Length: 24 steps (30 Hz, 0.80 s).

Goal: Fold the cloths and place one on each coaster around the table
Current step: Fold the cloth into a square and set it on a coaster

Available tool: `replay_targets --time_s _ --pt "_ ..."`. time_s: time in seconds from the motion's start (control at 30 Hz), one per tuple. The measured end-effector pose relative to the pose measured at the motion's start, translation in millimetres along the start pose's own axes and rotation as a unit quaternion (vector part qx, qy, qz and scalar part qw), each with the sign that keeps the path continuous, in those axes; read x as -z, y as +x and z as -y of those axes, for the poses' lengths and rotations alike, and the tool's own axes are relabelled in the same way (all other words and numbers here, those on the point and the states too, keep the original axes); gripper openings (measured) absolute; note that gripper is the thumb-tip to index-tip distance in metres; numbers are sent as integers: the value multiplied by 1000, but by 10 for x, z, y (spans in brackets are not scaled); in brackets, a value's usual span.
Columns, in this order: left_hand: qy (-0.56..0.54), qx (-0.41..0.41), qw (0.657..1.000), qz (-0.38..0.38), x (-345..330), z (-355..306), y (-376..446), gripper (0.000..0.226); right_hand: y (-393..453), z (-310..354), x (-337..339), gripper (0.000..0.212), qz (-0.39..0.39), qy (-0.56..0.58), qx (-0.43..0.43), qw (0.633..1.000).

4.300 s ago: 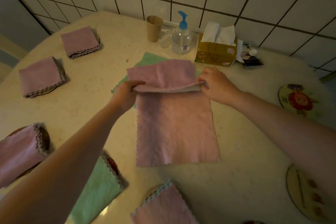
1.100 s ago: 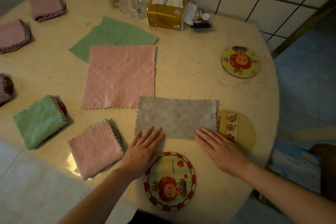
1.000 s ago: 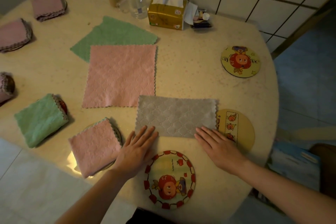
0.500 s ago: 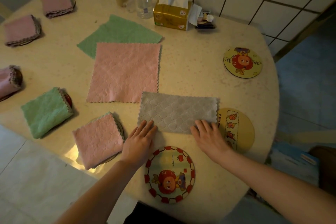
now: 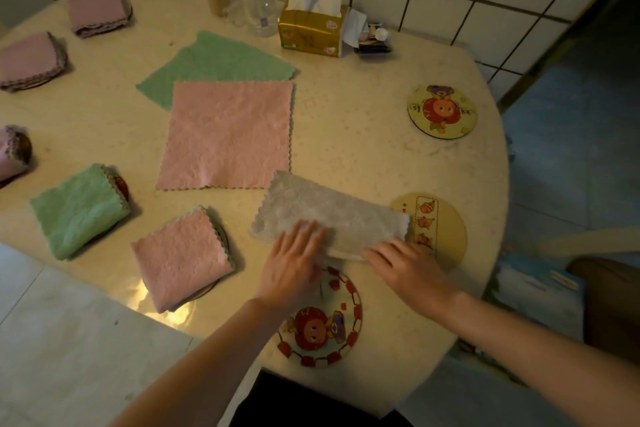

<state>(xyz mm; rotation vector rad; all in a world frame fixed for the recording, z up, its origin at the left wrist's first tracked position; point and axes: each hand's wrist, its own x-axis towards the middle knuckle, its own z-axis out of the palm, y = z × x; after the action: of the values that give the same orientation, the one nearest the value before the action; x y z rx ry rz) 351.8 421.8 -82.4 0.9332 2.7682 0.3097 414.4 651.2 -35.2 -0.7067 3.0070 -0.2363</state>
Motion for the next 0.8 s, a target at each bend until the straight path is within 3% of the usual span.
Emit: replay_targets --time_s 0.1,0.2,0.3,0.4,0.47,0.53,0.63,0.8 --pt "9 -84 996 30 -98 -309 -76 71 -272 281 -69 37 5 19 20 1000" --pt "30 -113 990 82 -263 -370 -175 63 -465 467 -160 32 17 38 46 998" --pt "25 -129 989 67 -286 -283 -299 54 -442 414 -171 23 3 60 48 997" --pt "13 -166 985 42 -212 -188 -401 58 -302 197 -187 54 36 30 44 998" --pt "12 -179 983 33 -165 -139 -466 57 -198 83 -239 82 101 -14 85 991" --pt "12 -175 984 34 -172 -86 -517 56 -108 -3 -310 96 152 -50 125 979" --pt "6 -147 988 53 -258 -44 -555 54 -47 -155 -398 103 180 -72 155 969" --pt "-6 -126 990 66 -329 -74 -533 55 3 -300 -418 92 181 -75 178 964"
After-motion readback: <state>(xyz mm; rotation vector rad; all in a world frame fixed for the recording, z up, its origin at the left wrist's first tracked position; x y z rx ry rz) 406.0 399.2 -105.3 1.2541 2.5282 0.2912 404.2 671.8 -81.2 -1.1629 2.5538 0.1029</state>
